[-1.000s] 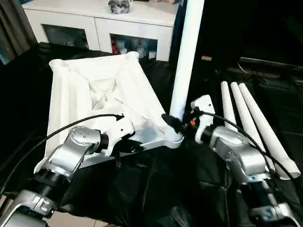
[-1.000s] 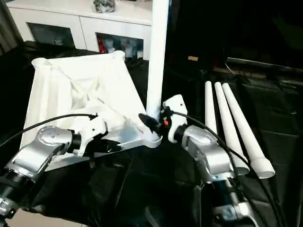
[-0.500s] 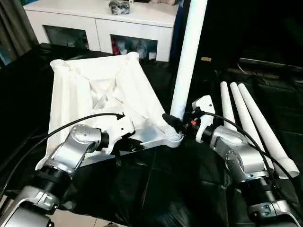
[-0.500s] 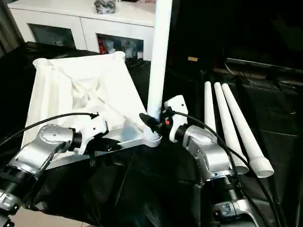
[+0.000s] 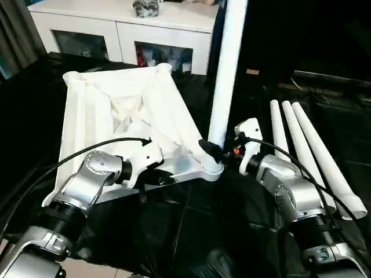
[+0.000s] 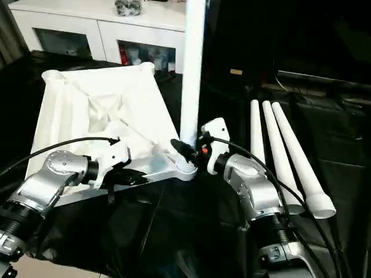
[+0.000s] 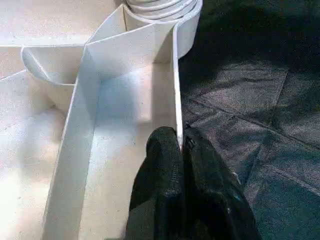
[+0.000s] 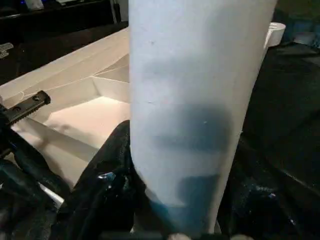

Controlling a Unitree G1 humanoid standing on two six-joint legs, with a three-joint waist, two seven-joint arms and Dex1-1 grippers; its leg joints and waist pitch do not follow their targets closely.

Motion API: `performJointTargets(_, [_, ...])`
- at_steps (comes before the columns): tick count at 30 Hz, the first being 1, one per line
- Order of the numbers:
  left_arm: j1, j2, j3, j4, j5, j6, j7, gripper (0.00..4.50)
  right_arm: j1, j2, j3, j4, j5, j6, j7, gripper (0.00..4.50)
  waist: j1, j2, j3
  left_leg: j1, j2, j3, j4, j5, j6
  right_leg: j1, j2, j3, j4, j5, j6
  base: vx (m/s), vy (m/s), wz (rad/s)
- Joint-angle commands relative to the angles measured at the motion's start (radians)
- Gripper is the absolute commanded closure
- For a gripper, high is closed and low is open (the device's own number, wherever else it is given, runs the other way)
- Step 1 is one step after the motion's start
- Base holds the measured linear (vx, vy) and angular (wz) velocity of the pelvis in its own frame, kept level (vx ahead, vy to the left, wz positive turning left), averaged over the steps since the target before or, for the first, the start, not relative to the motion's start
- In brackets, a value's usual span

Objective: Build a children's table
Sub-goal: Insert table leg to table base

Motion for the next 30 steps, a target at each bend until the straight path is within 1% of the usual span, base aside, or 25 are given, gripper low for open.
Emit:
performJointTargets(1, [-0.013,-0.001,0.002,0.000,-0.010,-0.018,-0.010,4.50,0.014,-0.011,0.021,0.044,-0.026,0.028,0.003,2.64,0.000,0.002,-0.043,0.000,0.058,-0.021,-0.098,-0.207,-0.009,0.035,-0.079,0.045,-0.088,-0.283,-0.211,0.000,0.000,0.00])
performJointTargets(2, [-0.012,-0.003,0.005,-0.001,-0.009,-0.017,-0.010,4.50,0.014,-0.006,0.014,0.050,-0.021,0.024,0.006,2.64,0.000,0.003,-0.042,0.001,0.058,-0.021,-0.099,-0.220,-0.011,0.032,-0.080,0.046,-0.091,-0.313,-0.204,0.000,0.000,0.00])
performJointTargets(5, [-0.007,-0.005,0.009,-0.004,-0.008,-0.015,-0.008,4.50,0.019,0.013,-0.010,0.061,0.006,0.022,0.007,2.64,-0.001,0.002,-0.041,0.001,0.059,-0.022,-0.100,-0.232,-0.012,0.031,-0.081,0.046,-0.094,-0.339,-0.197,0.000,0.000,0.00])
performJointTargets(6, [-0.005,-0.006,0.011,-0.006,-0.007,-0.013,-0.006,4.50,0.023,0.022,-0.028,0.065,0.024,0.025,0.007,2.64,-0.001,0.002,-0.042,0.000,0.059,-0.022,-0.100,-0.228,-0.012,0.031,-0.082,0.047,-0.094,-0.338,-0.195,0.000,0.000,0.00])
performJointTargets(7, [-0.005,-0.006,0.011,-0.006,-0.007,-0.013,-0.006,4.50,0.023,0.022,-0.028,0.065,0.024,0.025,0.007,2.64,0.000,0.003,-0.042,0.001,0.059,-0.022,-0.100,-0.228,-0.011,0.030,-0.082,0.047,-0.094,-0.339,-0.196,0.000,0.000,0.00])
performJointTargets(8, [-0.001,-0.007,0.013,-0.008,-0.005,-0.012,-0.001,4.50,0.032,0.037,-0.068,0.069,0.069,0.037,0.011,2.64,-0.001,0.002,-0.042,0.001,0.059,-0.021,-0.100,-0.228,-0.008,0.030,-0.082,0.048,-0.095,-0.336,-0.197,0.000,0.000,0.00])
performJointTargets(10, [0.001,-0.009,0.016,-0.008,-0.004,-0.010,0.004,4.50,0.042,0.049,-0.103,0.072,0.110,0.050,0.015,2.64,0.000,0.002,-0.043,0.001,0.060,-0.022,-0.101,-0.221,-0.007,0.031,-0.081,0.047,-0.094,-0.326,-0.199,0.000,0.000,0.00])
performJointTargets(12, [0.001,-0.011,0.016,-0.006,-0.003,-0.012,0.008,4.50,0.056,0.050,-0.125,0.073,0.135,0.056,0.023,2.64,0.002,0.003,-0.044,0.001,0.061,-0.021,-0.101,-0.201,-0.003,0.033,-0.082,0.046,-0.092,-0.297,-0.207,0.000,0.000,0.00])
performJointTargets(14, [0.002,-0.016,0.016,-0.003,-0.001,-0.013,0.014,4.50,0.093,0.051,-0.135,0.073,0.150,0.051,0.043,2.64,0.006,0.000,-0.046,0.003,0.060,-0.015,-0.099,-0.176,0.008,0.033,-0.081,0.046,-0.091,-0.254,-0.217,0.000,0.000,0.00])
performJointTargets(16, [0.002,-0.018,0.018,-0.003,-0.001,-0.013,0.018,4.50,0.103,0.054,-0.138,0.075,0.152,0.047,0.045,2.64,0.009,-0.001,-0.047,0.000,0.059,-0.015,-0.099,-0.146,0.018,0.037,-0.082,0.045,-0.089,-0.222,-0.224,0.000,0.000,0.00])
performJointTargets(17, [0.001,-0.020,0.019,-0.002,0.002,-0.015,0.025,4.50,0.119,0.059,-0.139,0.086,0.145,0.031,0.044,2.64,0.012,-0.004,-0.045,0.000,0.059,-0.014,-0.100,-0.146,0.021,0.036,-0.081,0.044,-0.091,-0.236,-0.220,0.000,0.000,0.00])
performJointTargets(21, [0.000,-0.021,0.020,0.002,0.010,-0.019,0.038,4.50,0.161,0.071,-0.137,0.105,0.117,-0.020,0.036,2.64,0.018,-0.003,-0.043,0.001,0.060,-0.015,-0.105,-0.178,0.012,0.033,-0.084,0.045,-0.100,-0.327,-0.194,0.000,0.000,0.00])
performJointTargets(25, [-0.006,-0.025,0.023,0.008,0.014,-0.020,0.046,4.50,0.195,0.068,-0.126,0.107,0.071,-0.094,-0.004,2.64,0.020,-0.002,-0.041,0.001,0.061,-0.018,-0.110,-0.197,0.005,0.030,-0.084,0.045,-0.103,-0.361,-0.176,0.000,0.000,0.00])
performJointTargets(26, [-0.008,-0.027,0.025,0.009,0.015,-0.020,0.047,4.50,0.200,0.065,-0.122,0.105,0.059,-0.107,-0.012,2.64,0.020,-0.002,-0.040,0.003,0.062,-0.018,-0.112,-0.205,0.002,0.029,-0.083,0.044,-0.105,-0.370,-0.172,0.000,0.000,0.00])
performJointTargets(28, [-0.008,-0.027,0.025,0.009,0.017,-0.022,0.047,4.50,0.211,0.057,-0.109,0.082,0.033,-0.129,-0.026,2.64,0.020,0.001,-0.040,0.006,0.062,-0.018,-0.111,-0.213,0.000,0.026,-0.082,0.045,-0.106,-0.370,-0.172,0.000,0.000,0.00])
performJointTargets(29, [-0.008,-0.027,0.024,0.009,0.017,-0.022,0.047,4.50,0.215,0.055,-0.104,0.073,0.024,-0.134,-0.031,2.64,0.020,-0.001,-0.041,0.005,0.061,-0.018,-0.112,-0.206,-0.001,0.029,-0.082,0.045,-0.104,-0.351,-0.172,0.000,0.000,0.00])
performJointTargets(30, [-0.008,-0.027,0.025,0.009,0.018,-0.022,0.046,4.50,0.216,0.053,-0.101,0.068,0.018,-0.139,-0.036,2.64,0.020,-0.001,-0.041,0.004,0.062,-0.018,-0.113,-0.206,-0.001,0.029,-0.081,0.045,-0.104,-0.346,-0.173,0.000,0.000,0.00])
